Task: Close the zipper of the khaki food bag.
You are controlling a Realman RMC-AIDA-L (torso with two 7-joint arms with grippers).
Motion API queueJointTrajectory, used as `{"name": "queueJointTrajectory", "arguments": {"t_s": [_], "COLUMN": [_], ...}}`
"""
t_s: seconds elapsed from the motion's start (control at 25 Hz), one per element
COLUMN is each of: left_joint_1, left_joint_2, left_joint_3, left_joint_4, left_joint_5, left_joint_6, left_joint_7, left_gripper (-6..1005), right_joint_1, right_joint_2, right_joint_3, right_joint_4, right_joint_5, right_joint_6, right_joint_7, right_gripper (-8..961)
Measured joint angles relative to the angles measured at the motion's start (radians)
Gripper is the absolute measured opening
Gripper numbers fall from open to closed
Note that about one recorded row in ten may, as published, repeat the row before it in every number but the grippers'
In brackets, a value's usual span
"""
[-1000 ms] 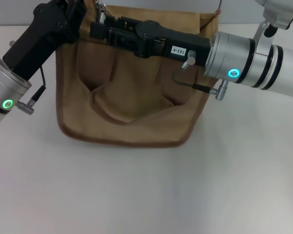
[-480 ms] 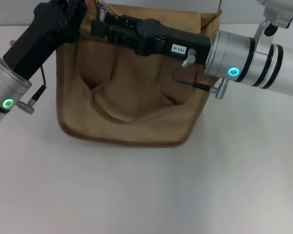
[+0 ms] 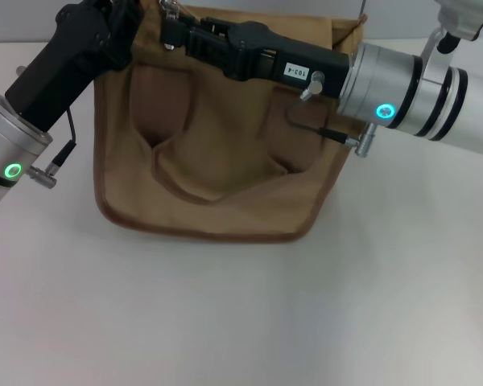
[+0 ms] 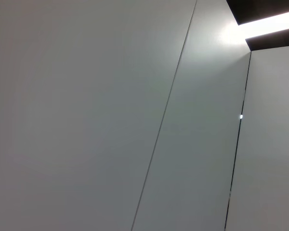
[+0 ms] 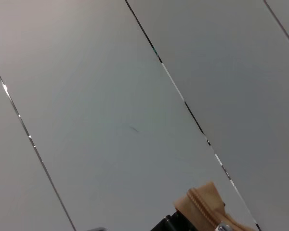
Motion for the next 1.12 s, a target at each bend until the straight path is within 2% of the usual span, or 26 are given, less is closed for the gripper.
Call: {"name": "queueJointTrajectory", "arguments": {"t_s": [0.24,0.56,0.76,1.12], "left_joint_1": [0.0,-0.001,-0.002,0.003], "left_joint_2": [0.0,0.0,0.0,0.0], "left_joint_3": [0.0,-0.001,-0.001,-0.001], "left_joint_4": [0.0,0.0,0.0,0.0], "left_joint_5": [0.0,0.0,0.001,0.0], "left_joint_6": [0.0,0.0,0.001,0.001], "left_joint_7": [0.0,0.001,-0.001,-0.001], "left_gripper": [68,69,70,71], "right_joint_1": [0.012,0.01,0.007,0.007], "right_joint_2": [0.0,0.0,0.0,0.0], "right_joint_3": [-0.011,0.0,0.0,-0.008], "right_joint_4": [0.002,0.004,0.003,-0.005], "right_joint_5": [0.001,0.002,0.003,0.003], "right_joint_6": [-0.001,0.002,0.015,0.01], "right_joint_7": [0.0,-0.005,-0.033,-0.041], "right_gripper": [302,293,132,25]}}
